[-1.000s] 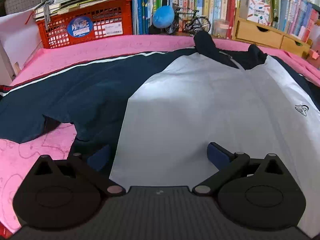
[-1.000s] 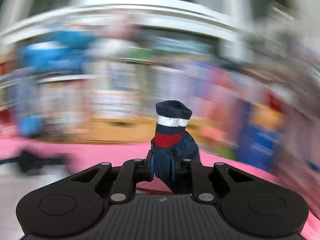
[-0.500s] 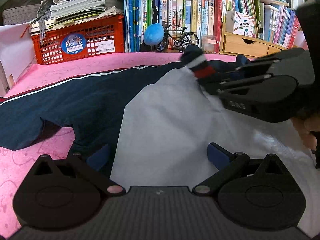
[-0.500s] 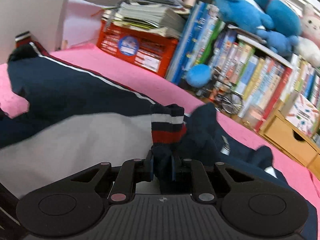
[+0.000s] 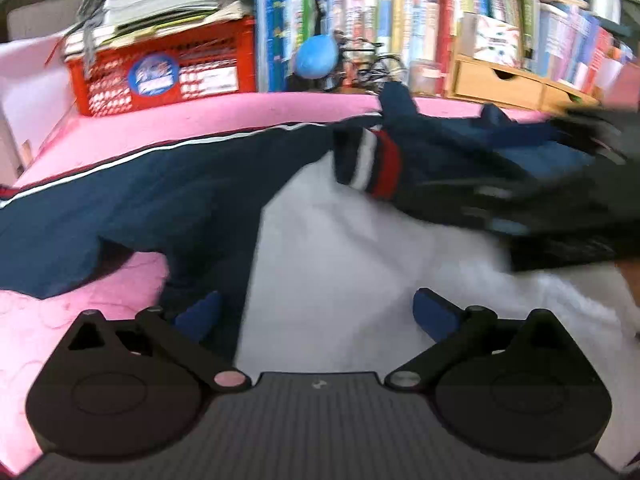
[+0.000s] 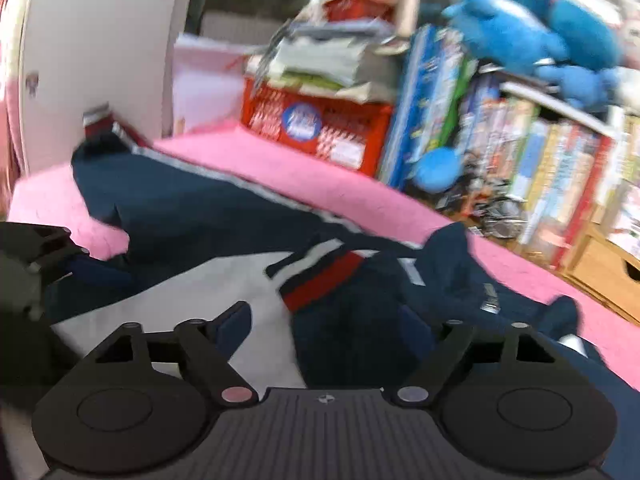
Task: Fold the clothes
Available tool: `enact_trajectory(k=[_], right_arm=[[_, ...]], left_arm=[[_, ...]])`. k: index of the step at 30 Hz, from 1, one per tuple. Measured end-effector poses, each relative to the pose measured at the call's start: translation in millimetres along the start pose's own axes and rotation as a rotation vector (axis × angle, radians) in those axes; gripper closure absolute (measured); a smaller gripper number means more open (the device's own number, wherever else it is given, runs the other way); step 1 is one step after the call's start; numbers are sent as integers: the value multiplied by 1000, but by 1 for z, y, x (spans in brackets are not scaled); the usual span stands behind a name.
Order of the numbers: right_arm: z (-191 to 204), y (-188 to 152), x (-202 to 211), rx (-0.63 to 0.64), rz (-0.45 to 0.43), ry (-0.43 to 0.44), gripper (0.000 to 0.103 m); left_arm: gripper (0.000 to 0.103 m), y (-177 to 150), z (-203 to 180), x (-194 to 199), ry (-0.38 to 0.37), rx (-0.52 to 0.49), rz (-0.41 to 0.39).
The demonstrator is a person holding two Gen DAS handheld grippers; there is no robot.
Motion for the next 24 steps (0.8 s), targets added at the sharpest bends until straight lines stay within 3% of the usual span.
enact_trajectory(k=[5, 7, 9, 12, 13, 20, 23, 24], right_arm=[[-52, -20, 57, -189, -38, -142, 21], [-73, -34, 72, -270, -13, -203, 37], [-89, -47, 83, -329, 6, -236, 45], [-113, -68, 96, -393, 42, -303, 45], [-122, -76, 99, -404, 57, -333, 45], [-185, -130, 121, -474, 166, -552, 49], [-219, -132, 135, -494, 205, -729, 48], [-225, -125, 137, -505, 179, -728, 48]], left_arm=[[0, 53, -15, 8, -6, -73, -140], [0, 69, -26, -2, -8, -106, -174], [0, 70, -32, -32, 29, -134, -128], [0, 53, -26, -76, 177, -193, -24], [0, 47, -22, -84, 205, -201, -23], [0, 37, -18, -85, 216, -196, -92], [0, 39, -16, -84, 206, -177, -89], [0, 39, -15, -85, 199, -166, -85]])
Point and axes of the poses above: each gripper's, at about its wrist camera, not at the fingertips, and x roughly against the way its jaws point, z to its left, y to its top, the point moved 7 cm from there along -x, roughly the way its jaws point, and after that the axes turned 8 degrees about -z, right-handed, at the moved point
